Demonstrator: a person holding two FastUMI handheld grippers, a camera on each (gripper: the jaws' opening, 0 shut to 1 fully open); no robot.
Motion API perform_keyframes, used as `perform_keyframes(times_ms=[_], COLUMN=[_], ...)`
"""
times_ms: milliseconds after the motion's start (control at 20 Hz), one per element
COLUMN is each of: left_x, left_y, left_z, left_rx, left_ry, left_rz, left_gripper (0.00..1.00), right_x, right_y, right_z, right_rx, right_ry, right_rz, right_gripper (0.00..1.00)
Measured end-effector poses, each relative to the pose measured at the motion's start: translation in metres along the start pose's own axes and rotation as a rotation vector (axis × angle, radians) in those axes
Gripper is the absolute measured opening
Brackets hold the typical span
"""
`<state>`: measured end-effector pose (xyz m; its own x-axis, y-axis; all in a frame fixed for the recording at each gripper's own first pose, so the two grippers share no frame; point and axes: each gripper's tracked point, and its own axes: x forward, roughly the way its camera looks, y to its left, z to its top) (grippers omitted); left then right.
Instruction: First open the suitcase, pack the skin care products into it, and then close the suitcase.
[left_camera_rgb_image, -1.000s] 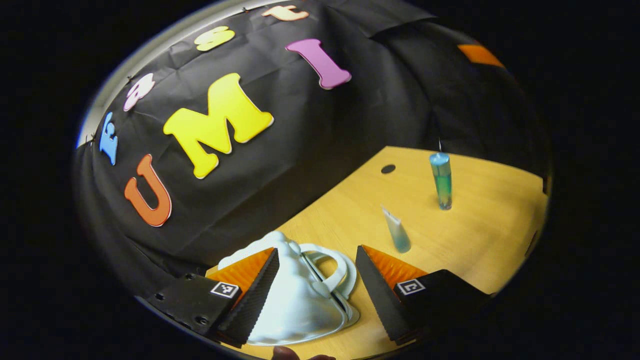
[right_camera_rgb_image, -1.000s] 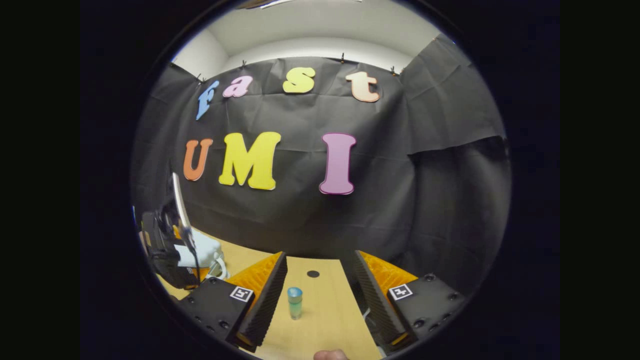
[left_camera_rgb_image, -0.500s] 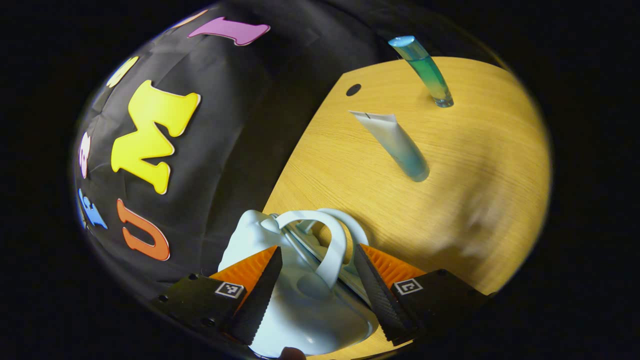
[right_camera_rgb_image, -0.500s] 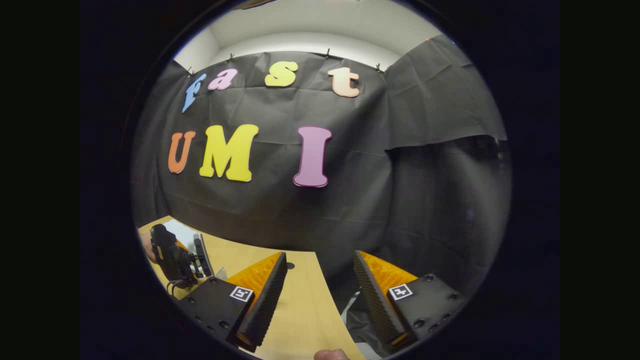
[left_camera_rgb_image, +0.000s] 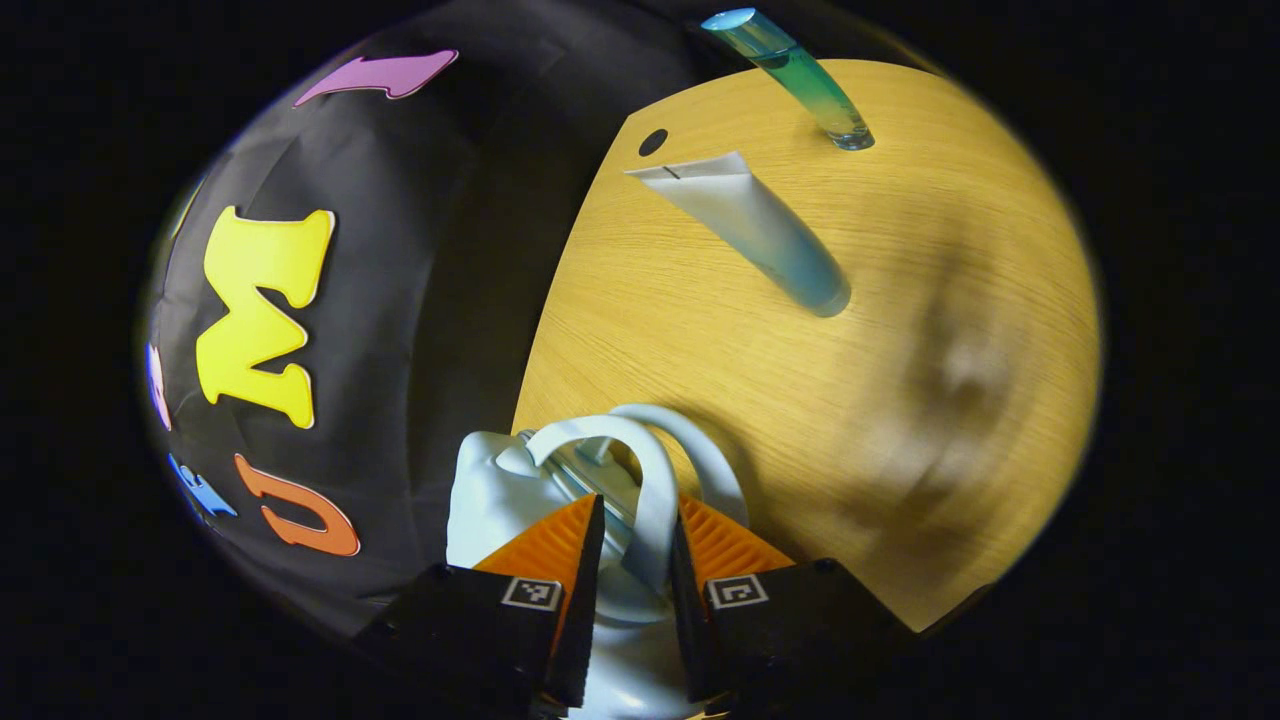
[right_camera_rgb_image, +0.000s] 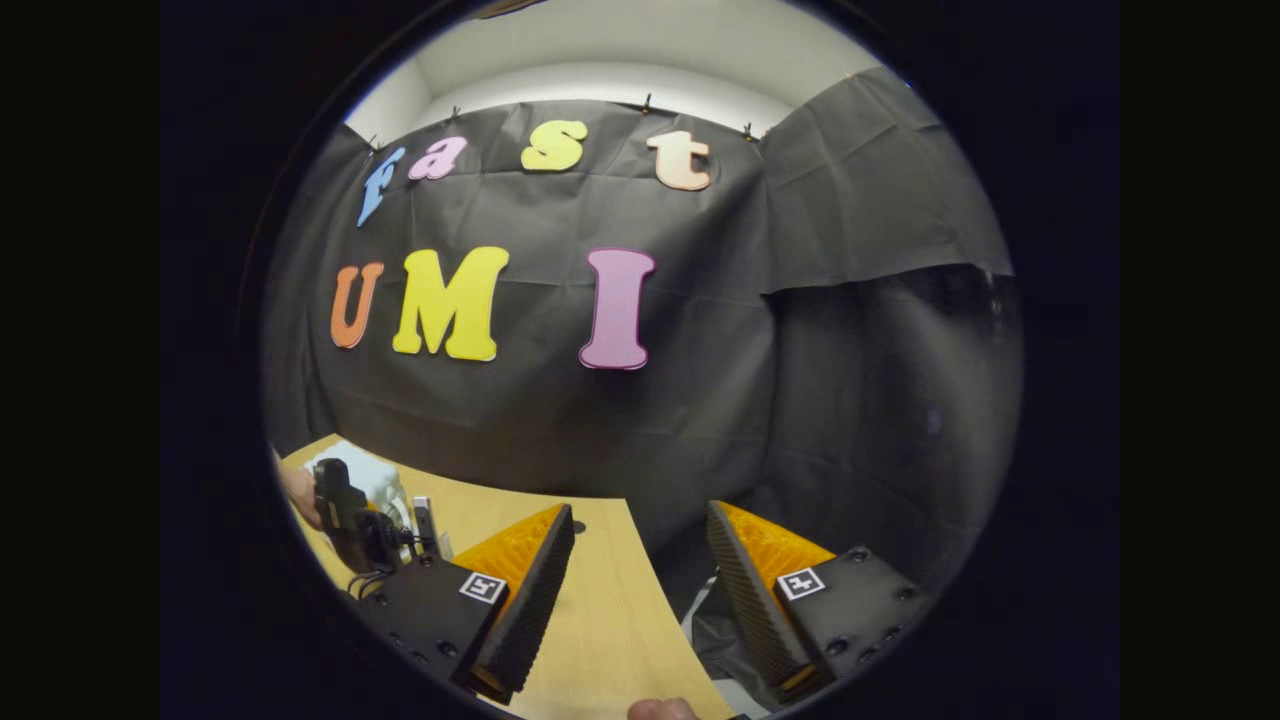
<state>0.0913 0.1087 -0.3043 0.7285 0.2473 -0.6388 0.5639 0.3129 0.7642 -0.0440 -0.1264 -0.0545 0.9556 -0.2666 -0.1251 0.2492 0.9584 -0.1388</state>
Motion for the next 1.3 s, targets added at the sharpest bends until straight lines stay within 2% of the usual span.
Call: perform_keyframes(times_ms=[100, 150, 300, 400, 650, 850, 1050, 1150, 1300], left_x=[-0.002, -0.008, -0.022, -0.038, -0.082, -0.107, -0.117, -0.112, -0.092], left_y=[-0.001, 0.001, 0.024, 0.050, 0.127, 0.186, 0.244, 0.255, 0.265], left_z=[0.001, 0.002, -0.006, -0.006, -0.036, -0.097, -0.192, -0.241, -0.308], left_rx=[-0.006, -0.002, -0.048, -0.114, -0.270, -0.442, -0.631, -0.703, -0.880], left_ry=[-0.003, -0.003, -0.028, -0.053, -0.094, -0.119, -0.133, -0.115, -0.128], left_rz=[0.014, 0.026, 0.049, 0.084, 0.180, 0.280, 0.376, 0.410, 0.420], left_gripper=[0.30, 0.19, 0.14, 0.05, 0.03, 0.03, 0.03, 0.03, 0.03], right_x=[-0.003, -0.004, -0.010, -0.010, -0.013, -0.010, -0.008, -0.005, -0.001], right_y=[0.000, 0.002, 0.006, 0.014, 0.042, 0.069, 0.103, 0.117, 0.128], right_z=[-0.001, 0.000, 0.001, 0.005, 0.018, 0.025, 0.034, 0.032, 0.030], right_rx=[0.002, 0.003, 0.008, 0.010, 0.010, 0.006, -0.018, -0.016, -0.028], right_ry=[0.000, -0.001, -0.006, -0.015, -0.044, -0.049, -0.047, -0.022, 0.014], right_rz=[-0.002, -0.002, 0.001, 0.012, 0.059, 0.107, 0.157, 0.179, 0.173], right_gripper=[0.80, 0.80, 0.80, 0.80, 0.80, 0.80, 0.80, 0.80, 0.80])
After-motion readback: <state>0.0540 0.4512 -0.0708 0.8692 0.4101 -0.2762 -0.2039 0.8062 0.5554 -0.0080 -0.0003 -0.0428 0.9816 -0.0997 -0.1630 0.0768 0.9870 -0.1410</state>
